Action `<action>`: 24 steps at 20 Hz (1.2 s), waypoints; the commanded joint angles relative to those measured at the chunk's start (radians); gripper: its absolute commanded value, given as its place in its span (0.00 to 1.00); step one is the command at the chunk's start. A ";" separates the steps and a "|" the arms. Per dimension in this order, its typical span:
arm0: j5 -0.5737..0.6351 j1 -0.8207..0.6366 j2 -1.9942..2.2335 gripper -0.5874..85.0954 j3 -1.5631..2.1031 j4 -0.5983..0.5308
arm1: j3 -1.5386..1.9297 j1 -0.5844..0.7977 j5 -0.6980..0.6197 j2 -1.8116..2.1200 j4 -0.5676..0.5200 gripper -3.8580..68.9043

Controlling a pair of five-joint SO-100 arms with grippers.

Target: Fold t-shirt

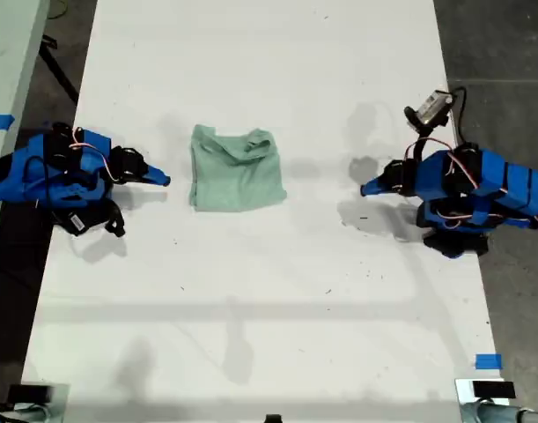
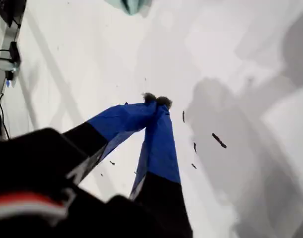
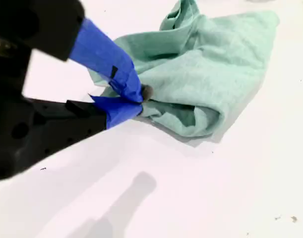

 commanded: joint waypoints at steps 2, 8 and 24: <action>-0.014 0.003 0.037 0.01 0.077 -0.046 | -0.318 -0.037 -0.098 -0.578 -0.302 0.04; -0.025 -0.009 0.137 0.01 0.181 -0.012 | -1.121 -0.086 -0.253 -1.404 -0.353 0.04; -0.023 -0.032 0.135 0.01 0.186 0.005 | -1.852 -0.008 -0.347 -2.105 -0.272 0.04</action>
